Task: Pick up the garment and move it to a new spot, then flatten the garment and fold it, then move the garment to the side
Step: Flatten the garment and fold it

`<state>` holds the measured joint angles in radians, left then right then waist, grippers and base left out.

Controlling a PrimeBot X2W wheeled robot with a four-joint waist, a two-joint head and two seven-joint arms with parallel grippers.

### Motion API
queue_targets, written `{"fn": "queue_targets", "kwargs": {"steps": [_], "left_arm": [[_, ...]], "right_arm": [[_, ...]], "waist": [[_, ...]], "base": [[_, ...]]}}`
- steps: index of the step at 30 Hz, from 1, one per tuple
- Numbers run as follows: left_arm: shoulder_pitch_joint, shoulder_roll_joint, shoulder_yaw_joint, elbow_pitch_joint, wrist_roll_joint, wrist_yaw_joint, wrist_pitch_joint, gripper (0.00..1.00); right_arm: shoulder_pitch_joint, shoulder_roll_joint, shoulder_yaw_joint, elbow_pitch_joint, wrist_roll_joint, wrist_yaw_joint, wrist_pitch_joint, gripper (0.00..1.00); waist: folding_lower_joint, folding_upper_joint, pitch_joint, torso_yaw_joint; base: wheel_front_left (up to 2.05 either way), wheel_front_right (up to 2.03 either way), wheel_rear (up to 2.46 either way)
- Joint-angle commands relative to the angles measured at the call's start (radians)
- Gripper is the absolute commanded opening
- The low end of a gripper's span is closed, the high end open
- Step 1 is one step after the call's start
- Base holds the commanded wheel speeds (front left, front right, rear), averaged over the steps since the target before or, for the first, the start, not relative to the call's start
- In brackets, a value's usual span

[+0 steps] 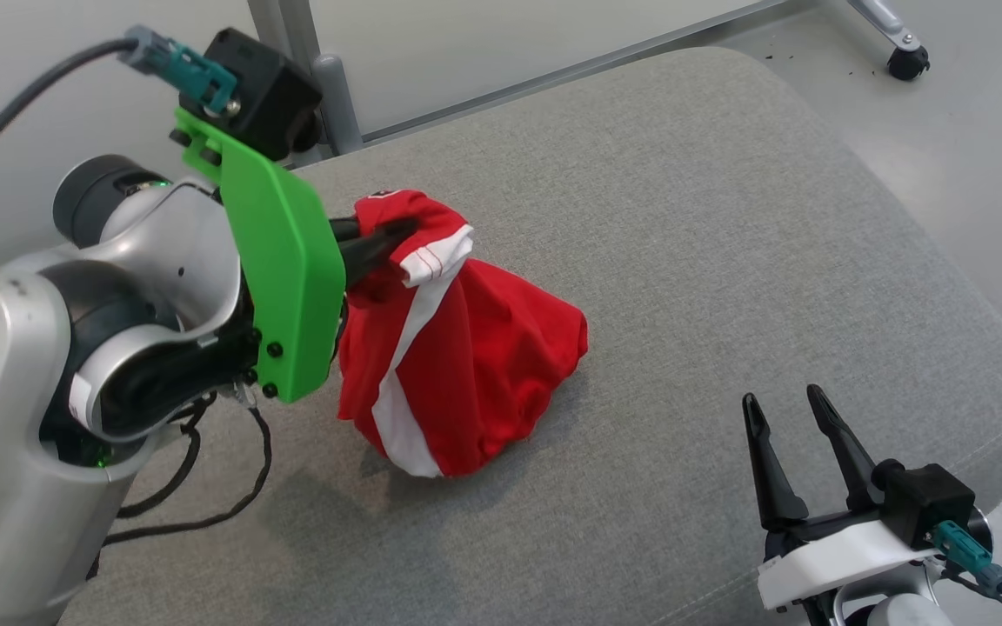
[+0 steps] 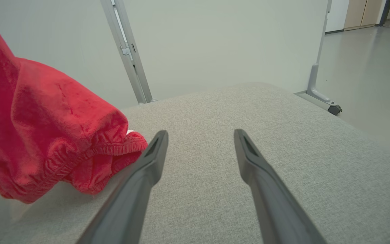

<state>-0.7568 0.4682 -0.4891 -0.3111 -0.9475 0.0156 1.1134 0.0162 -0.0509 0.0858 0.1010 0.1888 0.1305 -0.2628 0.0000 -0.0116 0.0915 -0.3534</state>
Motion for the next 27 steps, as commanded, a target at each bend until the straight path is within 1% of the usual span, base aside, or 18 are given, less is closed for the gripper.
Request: {"fn": "queue_targets", "kwargs": {"steps": [1,3,5,8,10,12,13,15,17,21,24,25,27], "left_arm": [[-0.034,-0.012,0.007,0.014,-0.021,0.018,0.020,0.00],[-0.073,-0.042,0.019,0.033,-0.041,0.044,0.033,0.00],[-0.102,-0.102,0.038,0.063,-0.073,0.092,0.024,0.00],[-0.159,-0.187,0.054,0.102,-0.085,0.154,-0.004,0.00],[-0.188,-0.237,0.055,0.136,-0.074,0.183,-0.031,0.00],[-0.215,-0.281,0.055,0.178,-0.059,0.199,-0.068,0.00],[-0.215,-0.281,0.055,0.178,-0.059,0.199,-0.068,0.00],[-0.240,-0.318,0.051,0.220,-0.037,0.206,-0.113,0.00],[-0.255,-0.344,0.048,0.274,-0.007,0.202,-0.168,0.00],[-0.274,-0.368,0.060,0.386,0.031,0.174,-0.290,0.00],[-0.261,-0.368,0.081,0.456,0.028,0.151,-0.344,0.00],[-0.228,-0.361,0.090,0.475,0.008,0.126,-0.357,0.00],[-0.186,-0.351,0.108,0.475,-0.024,0.109,-0.361,0.00]], "right_arm": [[0.006,0.000,-0.003,0.000,0.007,0.000,-0.003,1.00],[0.002,0.000,-0.007,0.002,0.009,0.000,-0.003,1.00],[-0.006,0.000,-0.008,0.004,0.008,0.000,-0.003,1.00],[-0.018,0.000,-0.004,0.003,0.011,0.000,-0.003,1.00],[-0.023,0.000,0.005,0.004,0.016,0.000,-0.003,1.00],[-0.024,0.000,0.020,0.010,0.015,0.000,-0.003,1.00],[-0.024,0.000,0.020,0.010,0.015,0.000,-0.003,1.00],[-0.027,-0.001,0.030,0.012,0.016,0.000,-0.003,1.00],[-0.030,-0.001,0.038,0.011,0.017,0.000,-0.003,1.00],[-0.028,0.000,0.038,0.011,0.019,0.000,-0.003,1.00],[-0.012,0.000,0.035,0.009,0.022,0.000,-0.003,1.00],[0.000,0.000,0.031,0.008,0.024,0.000,-0.003,1.00],[0.008,0.000,0.025,0.010,0.025,0.000,-0.003,1.00]], "waist": [[0.0000,0.0116,0.003,-0.003],[0.0000,0.0116,0.004,-0.003],[0.0000,0.0116,0.003,-0.003],[0.0000,0.0116,0.002,-0.005],[0.0000,0.0116,-0.001,-0.010],[0.0000,0.0116,-0.009,-0.020],[0.0000,0.0116,-0.009,-0.020],[0.0000,0.0116,-0.013,-0.028],[0.0000,0.0116,-0.015,-0.037],[0.0000,0.0116,-0.021,-0.063],[0.0000,0.0116,-0.024,-0.077],[0.0000,0.0116,-0.024,-0.080],[0.0000,0.0116,-0.023,-0.080]], "base": [[0.00,0.00,0.00],[0.00,0.00,0.00],[0.00,0.00,0.00],[0.00,0.00,0.00],[0.00,0.00,0.00],[0.00,0.00,0.00],[0.00,0.00,0.00],[0.00,0.00,0.00],[0.00,0.00,0.00],[0.00,0.00,0.00],[0.00,0.00,0.00],[0.00,0.00,0.00],[0.00,0.00,0.00]]}}
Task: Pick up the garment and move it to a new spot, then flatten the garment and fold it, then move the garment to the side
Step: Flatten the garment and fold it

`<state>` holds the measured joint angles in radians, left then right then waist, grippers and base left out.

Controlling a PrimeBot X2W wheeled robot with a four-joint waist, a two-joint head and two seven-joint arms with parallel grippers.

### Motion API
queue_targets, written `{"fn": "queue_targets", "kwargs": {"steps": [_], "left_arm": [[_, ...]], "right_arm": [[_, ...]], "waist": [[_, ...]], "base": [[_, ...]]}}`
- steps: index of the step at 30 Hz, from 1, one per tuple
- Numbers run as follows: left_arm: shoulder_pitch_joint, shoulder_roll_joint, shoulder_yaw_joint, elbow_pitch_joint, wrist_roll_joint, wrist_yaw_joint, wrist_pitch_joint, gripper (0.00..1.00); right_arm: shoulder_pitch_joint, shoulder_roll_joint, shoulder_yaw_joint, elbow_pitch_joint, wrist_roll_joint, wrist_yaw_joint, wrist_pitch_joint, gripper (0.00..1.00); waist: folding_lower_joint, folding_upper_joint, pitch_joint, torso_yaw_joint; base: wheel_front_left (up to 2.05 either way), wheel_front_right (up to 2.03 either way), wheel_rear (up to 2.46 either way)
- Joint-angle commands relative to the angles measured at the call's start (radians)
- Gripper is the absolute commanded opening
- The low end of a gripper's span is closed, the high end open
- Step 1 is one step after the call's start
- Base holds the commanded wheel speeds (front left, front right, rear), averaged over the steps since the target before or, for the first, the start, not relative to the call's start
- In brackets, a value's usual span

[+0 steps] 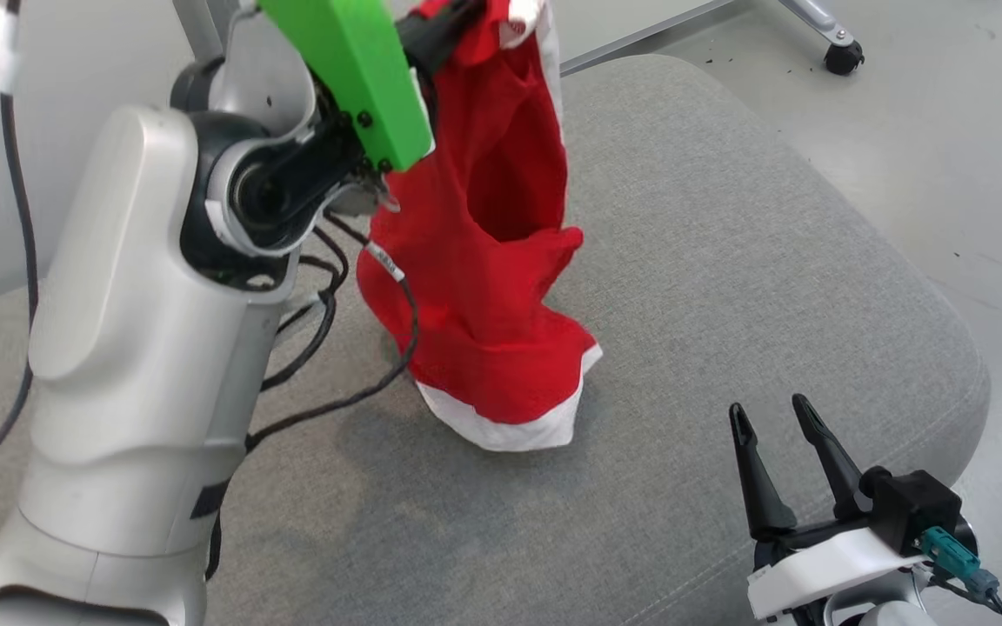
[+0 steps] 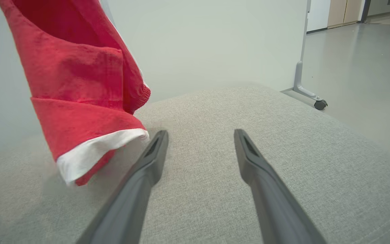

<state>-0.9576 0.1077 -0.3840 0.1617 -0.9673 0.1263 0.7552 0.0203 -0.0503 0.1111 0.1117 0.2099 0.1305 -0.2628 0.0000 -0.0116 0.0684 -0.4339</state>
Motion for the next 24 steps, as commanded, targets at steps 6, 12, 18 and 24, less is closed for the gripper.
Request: {"fn": "queue_targets", "kwargs": {"steps": [6,12,18,24], "left_arm": [[0.212,0.044,0.038,-0.096,-0.075,-0.018,-0.010,0.00],[0.490,0.086,0.044,-0.271,-0.144,-0.022,0.004,0.00],[0.784,0.179,0.069,-0.412,-0.191,-0.029,0.010,0.00],[0.937,0.183,0.167,-0.345,-0.213,-0.036,-0.098,0.00]], "right_arm": [[0.016,-0.001,-0.013,0.000,0.006,0.000,-0.003,1.00],[-0.003,-0.001,-0.023,-0.002,-0.021,0.000,-0.003,1.00],[-0.007,-0.001,-0.034,-0.001,-0.052,0.000,-0.003,1.00],[-0.008,-0.001,-0.037,0.000,-0.066,0.000,-0.003,1.00]], "waist": [[0.0000,0.0116,0.015,0.039],[0.0000,0.0116,0.017,0.101],[0.0000,0.0116,0.008,0.175],[0.0000,0.0116,0.012,0.258]], "base": [[0.00,0.00,0.00],[0.00,0.00,0.00],[0.00,0.00,0.00],[0.00,0.00,0.00]]}}
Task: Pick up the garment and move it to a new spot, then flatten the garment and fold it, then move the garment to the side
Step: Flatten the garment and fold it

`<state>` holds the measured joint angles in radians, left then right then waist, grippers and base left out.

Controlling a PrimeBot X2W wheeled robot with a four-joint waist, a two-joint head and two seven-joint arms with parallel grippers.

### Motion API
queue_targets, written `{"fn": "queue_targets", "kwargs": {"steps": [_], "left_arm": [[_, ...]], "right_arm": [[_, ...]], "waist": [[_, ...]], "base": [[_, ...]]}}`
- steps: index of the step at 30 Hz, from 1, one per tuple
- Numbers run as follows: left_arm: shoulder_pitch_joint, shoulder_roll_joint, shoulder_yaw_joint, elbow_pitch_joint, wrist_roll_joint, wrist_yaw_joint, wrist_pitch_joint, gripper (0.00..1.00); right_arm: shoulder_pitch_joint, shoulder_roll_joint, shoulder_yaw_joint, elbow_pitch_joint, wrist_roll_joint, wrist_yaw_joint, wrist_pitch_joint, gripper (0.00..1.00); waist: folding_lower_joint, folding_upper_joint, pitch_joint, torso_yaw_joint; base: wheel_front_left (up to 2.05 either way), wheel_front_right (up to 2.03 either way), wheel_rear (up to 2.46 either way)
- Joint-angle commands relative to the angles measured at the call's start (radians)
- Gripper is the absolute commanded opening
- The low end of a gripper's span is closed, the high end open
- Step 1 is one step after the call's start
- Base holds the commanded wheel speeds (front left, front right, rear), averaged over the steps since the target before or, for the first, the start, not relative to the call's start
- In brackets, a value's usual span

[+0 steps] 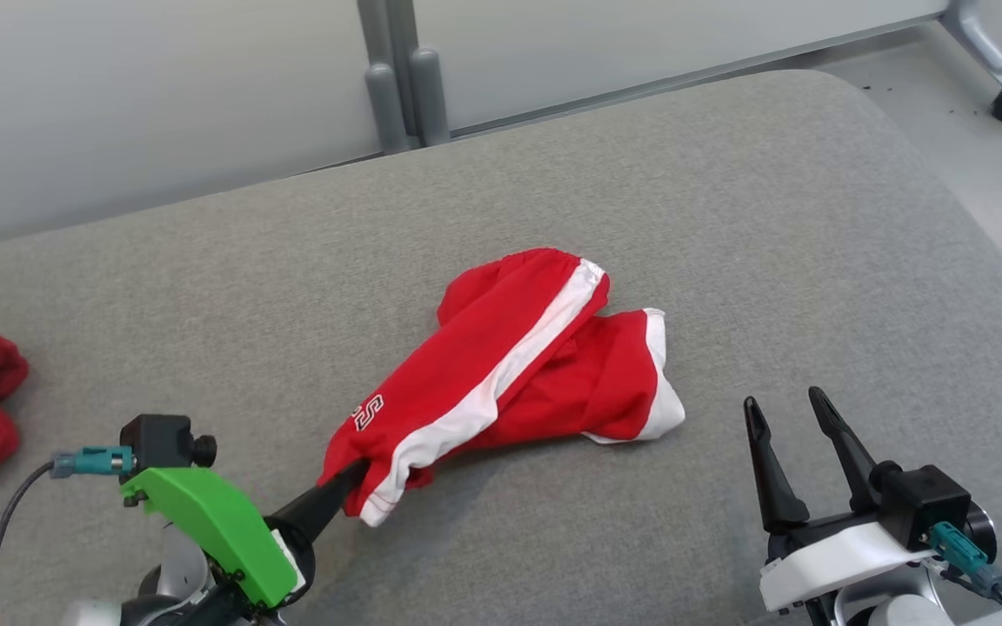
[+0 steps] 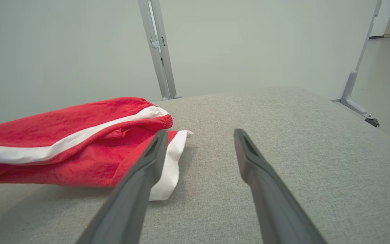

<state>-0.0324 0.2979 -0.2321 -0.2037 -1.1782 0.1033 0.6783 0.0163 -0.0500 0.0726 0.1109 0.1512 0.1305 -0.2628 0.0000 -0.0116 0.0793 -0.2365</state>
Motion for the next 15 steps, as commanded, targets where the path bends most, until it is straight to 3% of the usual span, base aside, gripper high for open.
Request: {"fn": "queue_targets", "kwargs": {"steps": [1,5,8,10,13,15], "left_arm": [[0.017,-0.012,0.020,0.049,0.000,-0.024,-0.039,0.00],[0.005,-0.035,0.032,0.129,-0.005,-0.063,-0.086,0.02],[-0.019,-0.052,0.018,0.206,-0.007,-0.109,-0.103,0.18],[-0.028,-0.055,0.011,0.253,-0.007,-0.138,-0.108,0.35],[-0.039,-0.055,0.000,0.315,0.000,-0.172,-0.115,0.49],[-0.052,-0.057,0.002,0.347,0.001,-0.185,-0.128,0.69]], "right_arm": [[-0.001,-0.002,-0.001,0.001,-0.011,0.000,-0.003,1.00],[-0.011,-0.009,0.013,0.005,-0.017,0.000,-0.003,1.00],[-0.021,-0.020,0.020,0.007,-0.018,0.000,-0.003,1.00],[-0.021,-0.025,0.020,0.008,-0.019,0.000,-0.003,1.00],[-0.020,-0.035,0.019,0.008,-0.019,0.000,-0.003,1.00],[-0.015,-0.039,0.020,0.008,-0.019,0.000,-0.003,1.00]], "waist": [[0.0000,0.0116,0.001,0.078],[0.0000,0.0116,0.013,0.111],[0.0000,0.0116,0.017,0.137],[0.0000,0.0116,0.019,0.148],[0.0000,0.0116,0.017,0.158],[0.0000,0.0116,0.016,0.164]], "base": [[0.00,0.00,0.00],[0.00,0.00,0.00],[0.00,0.00,0.00],[0.00,0.00,0.00],[0.00,0.00,0.00],[0.00,0.00,0.00]]}}
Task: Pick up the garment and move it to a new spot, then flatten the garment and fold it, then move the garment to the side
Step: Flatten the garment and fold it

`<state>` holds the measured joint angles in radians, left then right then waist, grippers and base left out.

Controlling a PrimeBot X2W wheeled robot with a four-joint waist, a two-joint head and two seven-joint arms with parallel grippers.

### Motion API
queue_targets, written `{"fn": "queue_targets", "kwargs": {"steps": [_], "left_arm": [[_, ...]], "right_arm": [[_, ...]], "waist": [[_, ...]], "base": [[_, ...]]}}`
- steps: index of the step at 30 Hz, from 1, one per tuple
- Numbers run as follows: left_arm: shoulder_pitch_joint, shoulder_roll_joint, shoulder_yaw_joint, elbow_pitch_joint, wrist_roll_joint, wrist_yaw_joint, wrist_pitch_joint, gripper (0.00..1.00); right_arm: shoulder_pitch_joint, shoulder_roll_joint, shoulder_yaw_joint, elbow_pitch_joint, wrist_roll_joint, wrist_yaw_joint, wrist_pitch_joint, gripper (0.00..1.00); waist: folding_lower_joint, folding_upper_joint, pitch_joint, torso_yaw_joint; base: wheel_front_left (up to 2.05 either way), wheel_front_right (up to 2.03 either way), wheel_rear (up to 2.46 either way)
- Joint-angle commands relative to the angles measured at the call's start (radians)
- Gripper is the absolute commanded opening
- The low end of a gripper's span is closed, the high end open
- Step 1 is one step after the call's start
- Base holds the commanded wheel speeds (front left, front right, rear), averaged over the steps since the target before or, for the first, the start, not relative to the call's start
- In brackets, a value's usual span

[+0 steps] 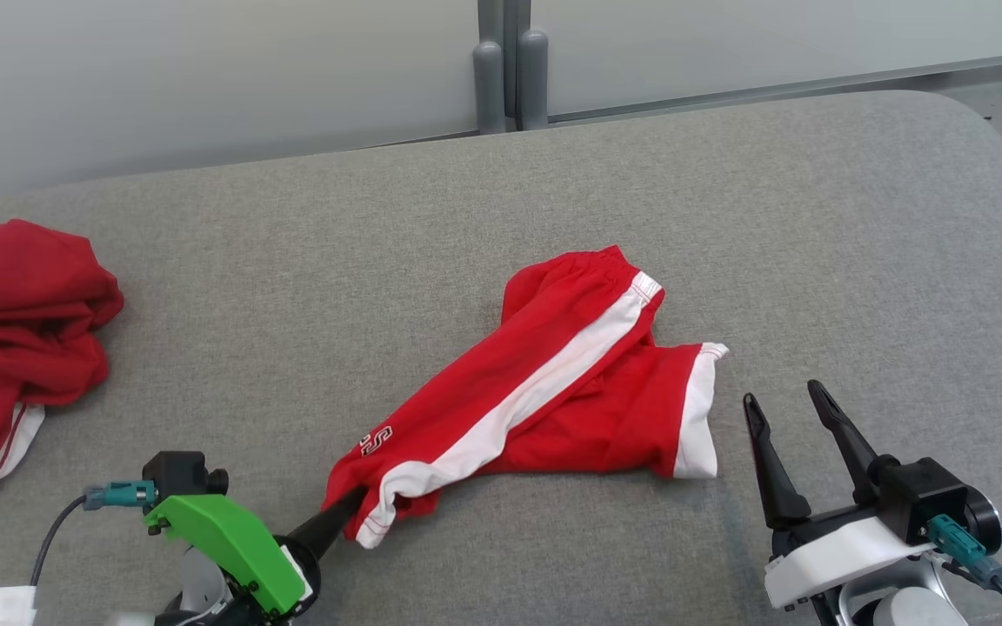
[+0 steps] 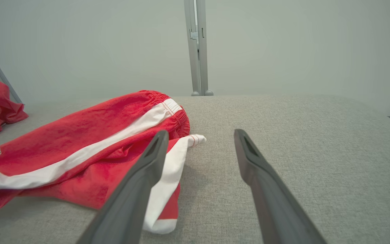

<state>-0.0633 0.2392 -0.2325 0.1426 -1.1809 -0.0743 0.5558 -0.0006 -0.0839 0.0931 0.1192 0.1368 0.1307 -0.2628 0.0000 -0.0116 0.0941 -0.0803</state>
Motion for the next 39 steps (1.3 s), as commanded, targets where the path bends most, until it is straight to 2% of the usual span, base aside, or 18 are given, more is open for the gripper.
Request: {"fn": "queue_targets", "kwargs": {"steps": [1,2,12,16,19,24,28,31,39], "left_arm": [[-0.023,-0.004,0.006,0.016,-0.006,-0.012,-0.009,0.78],[-0.024,-0.004,0.013,0.031,-0.010,-0.015,-0.017,1.00],[-0.019,0.044,0.009,0.103,0.054,-0.041,-0.085,1.00],[-0.005,0.075,0.016,0.101,0.155,-0.037,-0.197,1.00],[0.014,0.073,0.023,0.089,0.221,-0.030,-0.294,1.00],[0.040,0.064,0.036,0.057,0.333,0.013,-0.468,1.00],[0.068,0.039,0.055,0.048,0.414,0.078,-0.604,1.00],[0.084,0.029,0.047,0.054,0.471,0.106,-0.683,1.00],[0.123,0.005,0.021,0.081,0.581,0.124,-0.804,1.00]], "right_arm": [[0.005,-0.006,-0.001,-0.001,-0.004,0.000,-0.003,1.00],[0.009,-0.006,-0.001,-0.001,-0.005,0.000,-0.003,1.00],[0.027,-0.007,0.000,-0.009,-0.009,0.000,-0.003,1.00],[0.038,-0.011,-0.006,-0.016,-0.009,0.000,-0.003,1.00],[0.049,-0.015,-0.015,-0.026,-0.010,0.000,-0.003,1.00],[0.061,-0.024,-0.031,-0.042,-0.013,0.000,-0.003,1.00],[0.067,-0.032,-0.039,-0.060,-0.019,0.000,-0.003,1.00],[0.068,-0.033,-0.052,-0.074,-0.020,0.000,-0.003,1.00],[0.088,-0.027,-0.076,-0.090,-0.030,0.000,-0.003,1.00]], "waist": [[0.0000,0.0116,-0.001,0.010],[0.0000,0.0116,-0.003,0.012],[0.0000,0.0116,-0.012,0.013],[0.0000,0.0116,-0.020,0.014],[0.0000,0.0116,-0.030,0.017],[0.0000,0.0116,-0.039,0.031],[0.0000,0.0116,-0.040,0.045],[0.0000,0.0116,-0.040,0.052],[0.0000,0.0116,-0.065,0.064]], "base": [[0.00,0.00,0.00],[0.00,0.00,0.00],[0.00,0.00,0.00],[0.00,0.00,0.00],[0.00,0.00,0.00],[0.00,0.00,0.00],[0.00,0.00,0.00],[0.00,0.00,0.00],[0.00,0.00,0.00]]}}
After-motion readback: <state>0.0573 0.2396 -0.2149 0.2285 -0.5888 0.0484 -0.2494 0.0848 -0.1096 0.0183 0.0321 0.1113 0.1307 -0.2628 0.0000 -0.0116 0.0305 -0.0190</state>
